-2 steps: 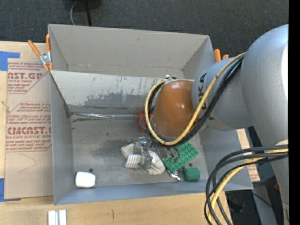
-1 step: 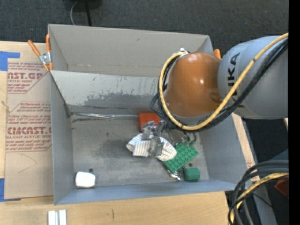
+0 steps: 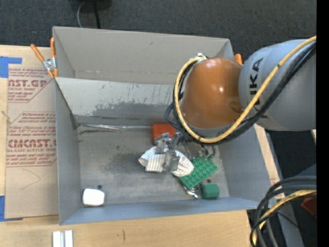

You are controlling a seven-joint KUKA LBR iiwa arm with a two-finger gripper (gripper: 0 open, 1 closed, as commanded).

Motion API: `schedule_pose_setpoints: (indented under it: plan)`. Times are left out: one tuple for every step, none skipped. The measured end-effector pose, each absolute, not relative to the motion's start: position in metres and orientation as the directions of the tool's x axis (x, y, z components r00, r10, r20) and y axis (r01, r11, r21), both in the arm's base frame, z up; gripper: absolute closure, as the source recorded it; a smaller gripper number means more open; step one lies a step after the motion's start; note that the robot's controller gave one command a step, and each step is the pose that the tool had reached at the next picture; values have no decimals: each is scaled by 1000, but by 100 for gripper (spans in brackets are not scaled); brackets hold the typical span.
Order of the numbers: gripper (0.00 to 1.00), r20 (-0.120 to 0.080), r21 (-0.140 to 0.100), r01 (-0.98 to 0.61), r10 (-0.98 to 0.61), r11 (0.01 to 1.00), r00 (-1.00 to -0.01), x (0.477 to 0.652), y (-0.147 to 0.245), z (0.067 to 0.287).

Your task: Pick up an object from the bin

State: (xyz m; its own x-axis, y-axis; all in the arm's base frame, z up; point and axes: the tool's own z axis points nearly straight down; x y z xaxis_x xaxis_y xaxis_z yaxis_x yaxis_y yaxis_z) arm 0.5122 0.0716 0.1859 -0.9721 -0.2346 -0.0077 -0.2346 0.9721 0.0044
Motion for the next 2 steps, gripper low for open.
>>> schedule_pose_setpoints:
  plan:
    - [100,3,5,-233,-233,972,-972,509,72,217]
    - [100,-13,5,-207,-207,978,-978,510,77,376]
